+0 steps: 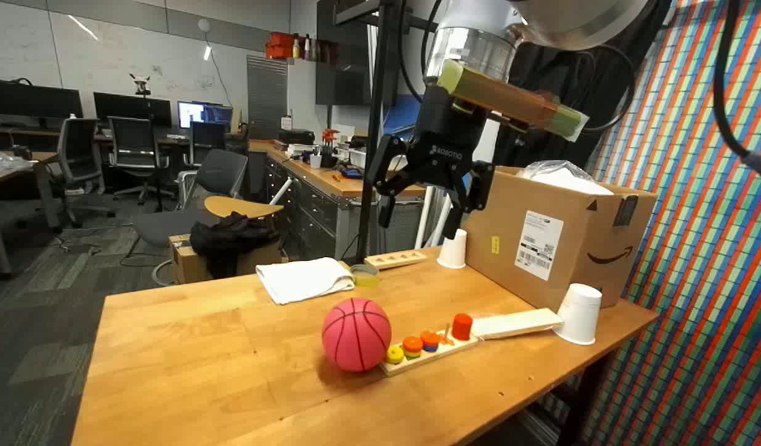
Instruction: Push the ball to the right
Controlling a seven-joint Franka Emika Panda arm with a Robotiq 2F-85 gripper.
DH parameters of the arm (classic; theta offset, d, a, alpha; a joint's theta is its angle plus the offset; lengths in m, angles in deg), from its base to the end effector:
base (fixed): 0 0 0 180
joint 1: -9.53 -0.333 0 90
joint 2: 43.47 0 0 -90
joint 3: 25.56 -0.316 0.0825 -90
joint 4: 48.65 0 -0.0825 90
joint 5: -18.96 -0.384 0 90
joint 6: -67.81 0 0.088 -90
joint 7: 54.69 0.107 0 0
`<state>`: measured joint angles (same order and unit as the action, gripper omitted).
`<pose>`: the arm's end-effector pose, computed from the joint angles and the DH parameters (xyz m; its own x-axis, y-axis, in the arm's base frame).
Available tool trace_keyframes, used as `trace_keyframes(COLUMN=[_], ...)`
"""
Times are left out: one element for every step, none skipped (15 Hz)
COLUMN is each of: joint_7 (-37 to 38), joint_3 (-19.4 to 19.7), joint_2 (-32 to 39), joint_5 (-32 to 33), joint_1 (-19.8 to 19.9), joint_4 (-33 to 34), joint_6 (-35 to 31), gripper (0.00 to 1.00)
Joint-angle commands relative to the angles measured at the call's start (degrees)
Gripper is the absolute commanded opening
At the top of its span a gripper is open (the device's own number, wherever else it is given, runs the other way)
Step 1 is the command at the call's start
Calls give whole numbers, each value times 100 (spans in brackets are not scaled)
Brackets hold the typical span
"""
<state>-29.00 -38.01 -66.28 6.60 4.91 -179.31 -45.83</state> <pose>0.4192 0.1511 0.5154 0.9703 -0.2401 0.0292 -0.2333 -0.9610 -0.1481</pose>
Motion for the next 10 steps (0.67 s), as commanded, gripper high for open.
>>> trace_keyframes(joint_7=[12, 12, 12, 12, 12, 12, 12, 12, 12, 12], joint_3=[30, 29, 29, 28, 28, 28, 28, 28, 28, 28], joint_2=[2, -8, -20, -24, -26, -26, -26, -26, -26, -26], joint_5=[16, 16, 16, 16, 16, 16, 16, 16, 16, 16], joint_1=[-32, -32, -31, -31, -31, -31, -31, -31, -31, -31], joint_4=[42, 72, 87, 93, 94, 94, 94, 94, 94, 94], joint_6=[9, 10, 10, 10, 10, 10, 10, 10, 10, 10], gripper=[100, 100, 100, 100, 100, 100, 100, 100, 100, 100])
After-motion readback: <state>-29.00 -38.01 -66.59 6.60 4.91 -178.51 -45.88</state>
